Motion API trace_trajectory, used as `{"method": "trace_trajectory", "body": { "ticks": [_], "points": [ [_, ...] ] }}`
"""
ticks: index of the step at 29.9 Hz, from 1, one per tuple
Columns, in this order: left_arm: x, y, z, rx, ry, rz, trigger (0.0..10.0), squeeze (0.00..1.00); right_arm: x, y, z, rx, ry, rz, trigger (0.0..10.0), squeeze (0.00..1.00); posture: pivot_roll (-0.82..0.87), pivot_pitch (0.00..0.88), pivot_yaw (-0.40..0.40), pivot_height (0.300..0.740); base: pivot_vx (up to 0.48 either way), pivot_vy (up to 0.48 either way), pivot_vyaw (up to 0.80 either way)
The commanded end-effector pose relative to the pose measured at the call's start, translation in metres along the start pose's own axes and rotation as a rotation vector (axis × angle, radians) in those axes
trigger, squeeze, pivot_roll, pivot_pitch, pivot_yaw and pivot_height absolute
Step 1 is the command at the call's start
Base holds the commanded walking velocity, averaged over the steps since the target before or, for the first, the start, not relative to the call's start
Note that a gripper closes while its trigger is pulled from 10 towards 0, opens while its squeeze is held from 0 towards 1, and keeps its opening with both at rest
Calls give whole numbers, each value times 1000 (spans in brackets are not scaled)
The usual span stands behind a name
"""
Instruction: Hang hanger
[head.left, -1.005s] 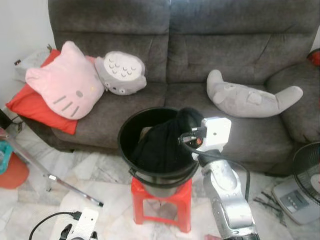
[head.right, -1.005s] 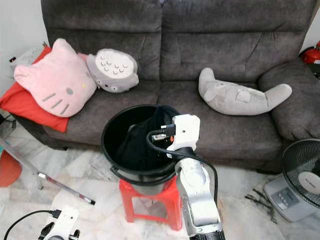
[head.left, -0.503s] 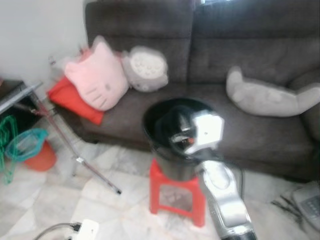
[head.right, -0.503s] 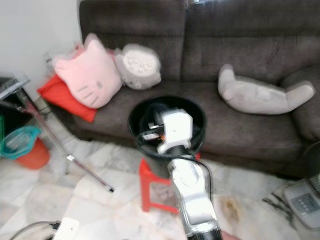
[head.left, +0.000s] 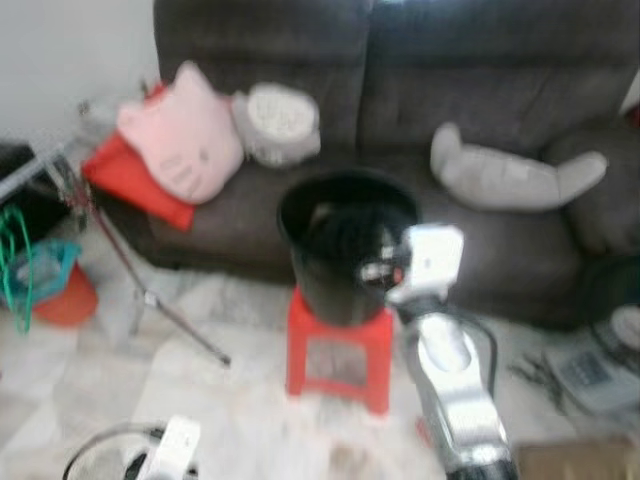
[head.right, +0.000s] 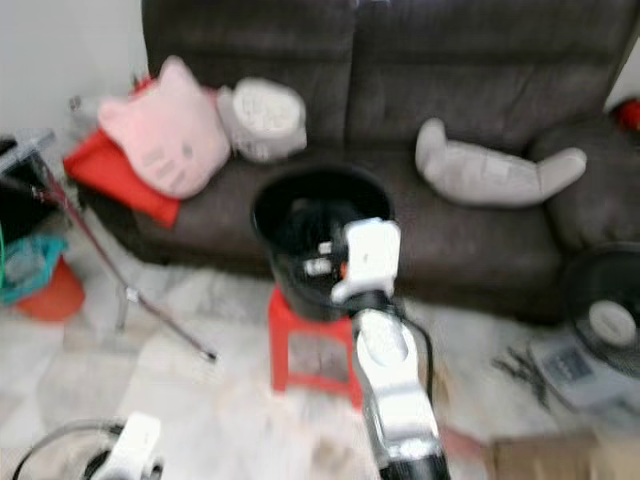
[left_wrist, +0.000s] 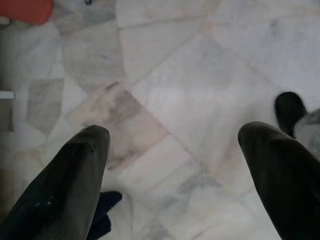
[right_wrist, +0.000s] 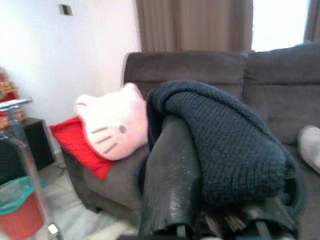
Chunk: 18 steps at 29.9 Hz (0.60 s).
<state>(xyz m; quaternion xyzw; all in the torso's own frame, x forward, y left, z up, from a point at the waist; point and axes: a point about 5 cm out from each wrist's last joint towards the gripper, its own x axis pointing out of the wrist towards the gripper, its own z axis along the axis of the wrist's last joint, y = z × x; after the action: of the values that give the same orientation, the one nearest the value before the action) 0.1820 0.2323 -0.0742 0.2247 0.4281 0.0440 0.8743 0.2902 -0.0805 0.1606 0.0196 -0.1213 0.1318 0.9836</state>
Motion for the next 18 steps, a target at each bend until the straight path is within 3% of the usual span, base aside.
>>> {"method": "trace_trajectory", "body": {
  "ticks": [1,18],
  "points": [
    [-1,-1,-2,-7,10,-4,10000,0,3,0,8,-6,-41,0,10000,0,-20,0,71,740,-247,0,0],
    [-2,-3,-9,-7,27,-3,10000,0,4,-8,10,-33,-61,-26,10000,0,-41,0,85,740,-248,0,0]
  ]
}}
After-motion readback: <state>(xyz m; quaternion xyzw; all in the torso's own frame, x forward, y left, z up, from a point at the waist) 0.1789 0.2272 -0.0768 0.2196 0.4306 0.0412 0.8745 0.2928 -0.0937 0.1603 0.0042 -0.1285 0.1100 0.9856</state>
